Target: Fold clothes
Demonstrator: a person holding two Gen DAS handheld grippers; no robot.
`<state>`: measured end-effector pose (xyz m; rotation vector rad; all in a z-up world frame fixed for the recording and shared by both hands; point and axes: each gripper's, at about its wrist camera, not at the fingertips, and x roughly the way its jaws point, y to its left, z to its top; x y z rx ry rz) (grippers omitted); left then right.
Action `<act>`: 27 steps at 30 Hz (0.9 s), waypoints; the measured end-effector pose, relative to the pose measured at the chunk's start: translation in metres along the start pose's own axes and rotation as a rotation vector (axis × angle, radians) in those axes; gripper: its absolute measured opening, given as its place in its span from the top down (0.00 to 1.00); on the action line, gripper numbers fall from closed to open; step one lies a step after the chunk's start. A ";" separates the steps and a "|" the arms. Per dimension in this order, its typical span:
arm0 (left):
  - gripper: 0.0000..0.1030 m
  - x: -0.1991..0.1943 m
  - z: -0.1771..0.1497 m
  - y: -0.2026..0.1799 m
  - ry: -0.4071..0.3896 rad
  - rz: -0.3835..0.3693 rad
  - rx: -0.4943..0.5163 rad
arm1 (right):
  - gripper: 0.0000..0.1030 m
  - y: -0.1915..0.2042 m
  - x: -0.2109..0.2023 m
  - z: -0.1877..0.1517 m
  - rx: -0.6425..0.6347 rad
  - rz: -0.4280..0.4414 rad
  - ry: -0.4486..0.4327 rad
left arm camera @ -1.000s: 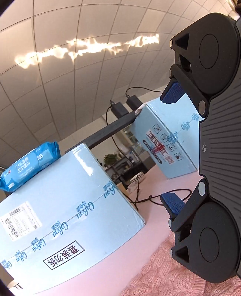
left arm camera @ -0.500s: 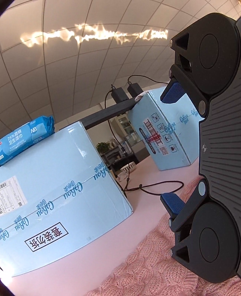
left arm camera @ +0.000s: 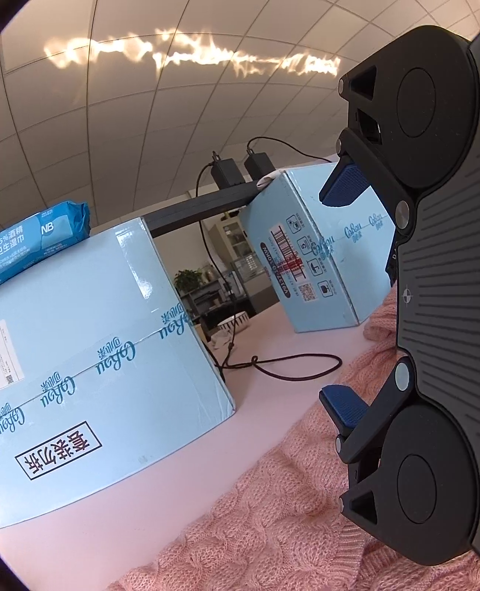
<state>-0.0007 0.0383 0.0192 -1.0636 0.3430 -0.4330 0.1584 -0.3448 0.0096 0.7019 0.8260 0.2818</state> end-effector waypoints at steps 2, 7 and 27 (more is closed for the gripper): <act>0.00 -0.002 0.002 0.001 -0.015 0.007 0.000 | 0.91 0.010 -0.011 -0.001 -0.072 0.105 -0.066; 0.00 -0.016 0.013 -0.006 -0.128 0.020 0.053 | 0.86 0.051 -0.054 -0.022 -0.469 0.500 -0.090; 0.00 -0.030 0.037 0.000 -0.205 0.046 0.024 | 0.12 0.090 0.004 -0.094 -0.774 0.380 0.369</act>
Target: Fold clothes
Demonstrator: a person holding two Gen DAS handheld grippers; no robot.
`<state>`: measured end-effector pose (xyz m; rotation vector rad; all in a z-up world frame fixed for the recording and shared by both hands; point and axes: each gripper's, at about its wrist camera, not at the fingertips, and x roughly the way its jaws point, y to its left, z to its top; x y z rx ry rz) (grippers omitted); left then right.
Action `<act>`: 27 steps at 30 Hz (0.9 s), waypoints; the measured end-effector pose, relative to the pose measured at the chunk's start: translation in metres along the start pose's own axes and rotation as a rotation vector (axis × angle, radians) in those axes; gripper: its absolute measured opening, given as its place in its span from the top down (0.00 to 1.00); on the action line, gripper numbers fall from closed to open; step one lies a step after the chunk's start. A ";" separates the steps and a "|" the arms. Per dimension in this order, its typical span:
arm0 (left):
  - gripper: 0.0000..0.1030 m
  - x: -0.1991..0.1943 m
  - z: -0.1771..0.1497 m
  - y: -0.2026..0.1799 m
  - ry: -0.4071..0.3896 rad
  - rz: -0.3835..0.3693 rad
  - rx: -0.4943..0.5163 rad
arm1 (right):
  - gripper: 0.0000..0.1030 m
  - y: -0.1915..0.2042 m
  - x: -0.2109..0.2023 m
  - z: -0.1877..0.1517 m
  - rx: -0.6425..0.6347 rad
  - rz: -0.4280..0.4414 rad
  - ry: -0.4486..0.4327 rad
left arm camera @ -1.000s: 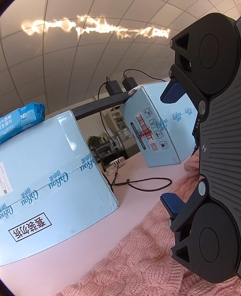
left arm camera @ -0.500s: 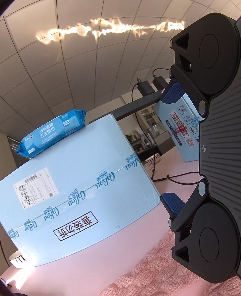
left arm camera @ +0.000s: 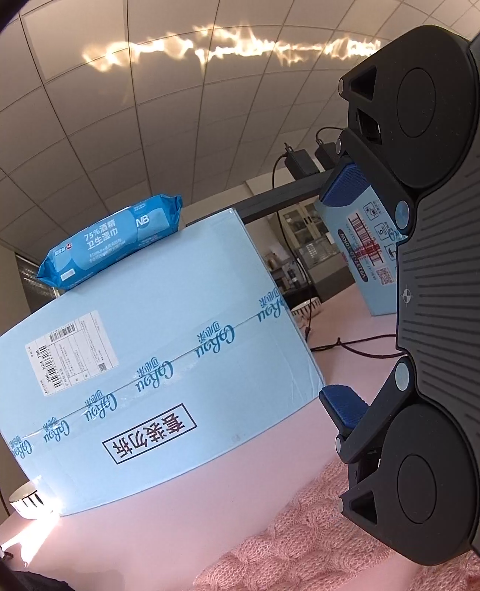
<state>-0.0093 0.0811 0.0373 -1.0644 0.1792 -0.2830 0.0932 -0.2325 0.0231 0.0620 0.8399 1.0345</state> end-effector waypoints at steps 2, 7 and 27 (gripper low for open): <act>0.00 0.002 -0.001 0.000 0.007 0.002 -0.004 | 0.12 0.001 0.000 0.002 0.019 0.058 0.003; 0.00 0.012 -0.011 0.005 0.091 -0.019 -0.061 | 0.10 -0.001 0.010 0.000 0.128 0.113 -0.029; 0.00 0.060 -0.047 0.005 0.578 -0.009 -0.043 | 0.07 -0.021 -0.116 -0.055 0.603 -0.087 -0.215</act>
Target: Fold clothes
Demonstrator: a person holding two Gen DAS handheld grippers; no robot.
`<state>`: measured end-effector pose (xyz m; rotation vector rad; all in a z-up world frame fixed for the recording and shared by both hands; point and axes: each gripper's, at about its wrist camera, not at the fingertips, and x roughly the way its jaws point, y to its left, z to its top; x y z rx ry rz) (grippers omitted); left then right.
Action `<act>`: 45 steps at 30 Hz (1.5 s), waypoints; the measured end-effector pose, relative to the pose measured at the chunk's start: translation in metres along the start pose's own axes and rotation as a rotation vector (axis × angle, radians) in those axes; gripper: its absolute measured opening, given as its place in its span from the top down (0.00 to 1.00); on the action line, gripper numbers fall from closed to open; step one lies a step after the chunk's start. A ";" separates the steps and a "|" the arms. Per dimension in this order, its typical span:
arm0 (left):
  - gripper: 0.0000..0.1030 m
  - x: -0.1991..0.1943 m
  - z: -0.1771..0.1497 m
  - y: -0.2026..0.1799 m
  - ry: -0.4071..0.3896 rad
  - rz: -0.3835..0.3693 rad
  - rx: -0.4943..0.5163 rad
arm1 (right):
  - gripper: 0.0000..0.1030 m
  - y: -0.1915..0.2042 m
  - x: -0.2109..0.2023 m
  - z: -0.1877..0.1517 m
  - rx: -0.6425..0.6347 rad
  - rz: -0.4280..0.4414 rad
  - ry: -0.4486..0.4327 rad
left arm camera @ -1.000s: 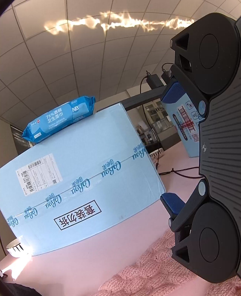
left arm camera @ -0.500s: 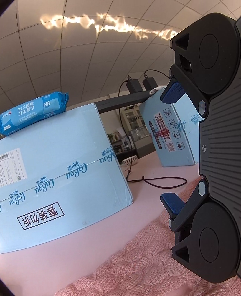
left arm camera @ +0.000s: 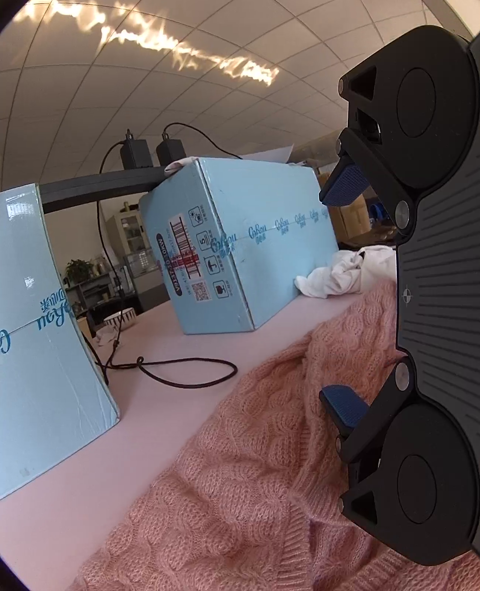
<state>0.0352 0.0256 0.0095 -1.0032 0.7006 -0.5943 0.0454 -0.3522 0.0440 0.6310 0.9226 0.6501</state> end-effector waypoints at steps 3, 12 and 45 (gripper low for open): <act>0.00 0.006 0.003 0.009 -0.063 0.074 0.045 | 0.07 -0.013 -0.006 -0.006 0.074 -0.092 -0.065; 0.00 -0.005 0.011 0.006 -0.078 -0.050 0.031 | 0.16 -0.021 0.022 0.000 0.181 -0.171 -0.252; 0.00 0.015 0.006 0.010 0.008 -0.028 0.009 | 0.38 -0.046 0.042 0.024 0.278 -0.131 -0.458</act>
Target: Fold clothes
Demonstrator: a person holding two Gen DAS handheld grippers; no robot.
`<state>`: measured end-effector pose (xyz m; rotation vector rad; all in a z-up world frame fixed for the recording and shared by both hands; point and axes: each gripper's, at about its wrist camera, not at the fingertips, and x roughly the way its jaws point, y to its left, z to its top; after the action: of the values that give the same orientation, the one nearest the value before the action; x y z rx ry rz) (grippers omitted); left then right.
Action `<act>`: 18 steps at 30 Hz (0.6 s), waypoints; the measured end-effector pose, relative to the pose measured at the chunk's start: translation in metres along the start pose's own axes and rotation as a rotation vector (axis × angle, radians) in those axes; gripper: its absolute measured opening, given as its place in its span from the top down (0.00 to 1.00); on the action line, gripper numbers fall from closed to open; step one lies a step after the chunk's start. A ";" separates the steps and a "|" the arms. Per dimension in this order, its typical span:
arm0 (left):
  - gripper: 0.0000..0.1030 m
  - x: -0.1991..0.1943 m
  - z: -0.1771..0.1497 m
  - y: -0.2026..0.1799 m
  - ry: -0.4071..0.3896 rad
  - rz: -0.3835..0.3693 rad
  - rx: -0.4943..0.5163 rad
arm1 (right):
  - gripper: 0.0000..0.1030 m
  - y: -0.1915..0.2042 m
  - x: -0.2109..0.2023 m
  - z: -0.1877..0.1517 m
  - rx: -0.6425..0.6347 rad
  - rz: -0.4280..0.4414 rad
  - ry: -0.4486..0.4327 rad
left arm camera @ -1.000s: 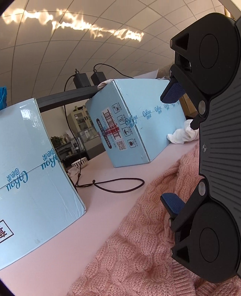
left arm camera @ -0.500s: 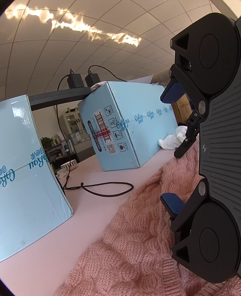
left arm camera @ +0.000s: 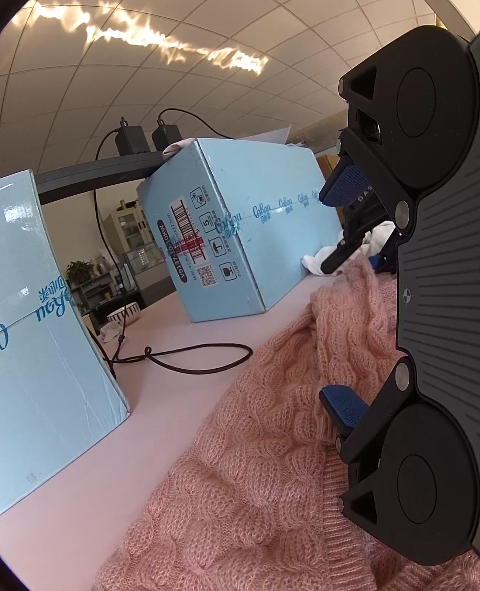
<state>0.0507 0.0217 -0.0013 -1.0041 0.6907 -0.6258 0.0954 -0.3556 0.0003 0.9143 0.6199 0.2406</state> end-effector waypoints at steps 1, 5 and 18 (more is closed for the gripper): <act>0.00 0.001 0.000 0.000 -0.008 0.004 0.010 | 0.34 0.000 0.000 0.000 0.000 0.004 -0.008; 0.00 0.003 0.001 -0.001 -0.011 0.018 0.056 | 0.31 0.003 0.008 0.001 -0.032 -0.062 0.029; 0.00 -0.075 -0.016 -0.034 -0.371 0.138 0.187 | 0.15 -0.009 -0.134 -0.010 0.040 0.046 0.073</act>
<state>-0.0139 0.0546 0.0404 -0.8602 0.3623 -0.3615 -0.0188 -0.4143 0.0424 0.9622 0.6734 0.3048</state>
